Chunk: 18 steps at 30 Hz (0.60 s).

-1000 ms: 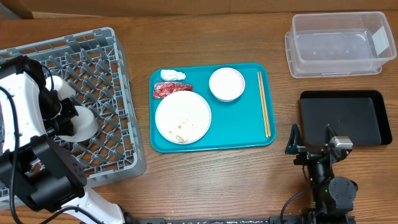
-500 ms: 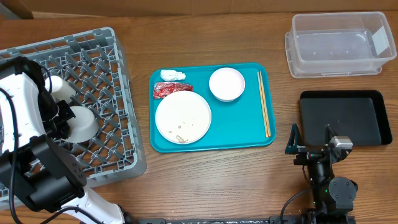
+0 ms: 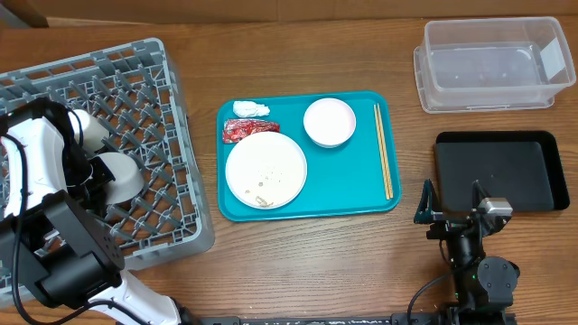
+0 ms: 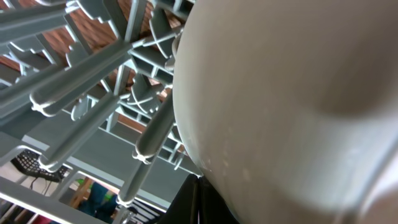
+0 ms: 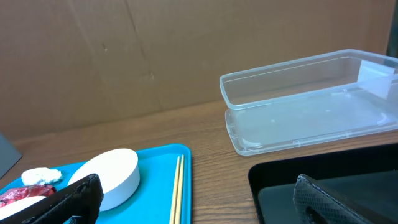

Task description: Sort waste into correct bins and load items into the dishwasher

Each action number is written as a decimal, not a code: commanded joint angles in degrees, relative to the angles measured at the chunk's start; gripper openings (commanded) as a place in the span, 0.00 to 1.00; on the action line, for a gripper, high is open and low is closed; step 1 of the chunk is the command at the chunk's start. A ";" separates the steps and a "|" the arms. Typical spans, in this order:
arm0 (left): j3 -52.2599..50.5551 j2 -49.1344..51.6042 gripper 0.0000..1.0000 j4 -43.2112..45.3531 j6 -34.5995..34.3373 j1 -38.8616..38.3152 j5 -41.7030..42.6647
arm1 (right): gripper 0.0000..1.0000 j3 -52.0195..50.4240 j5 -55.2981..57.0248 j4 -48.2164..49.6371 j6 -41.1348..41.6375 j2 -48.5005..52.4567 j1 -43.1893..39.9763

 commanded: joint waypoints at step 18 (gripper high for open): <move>12.13 -0.24 0.04 -3.39 -0.98 -0.39 6.47 | 1.00 -0.59 0.37 0.37 -0.39 -0.63 0.31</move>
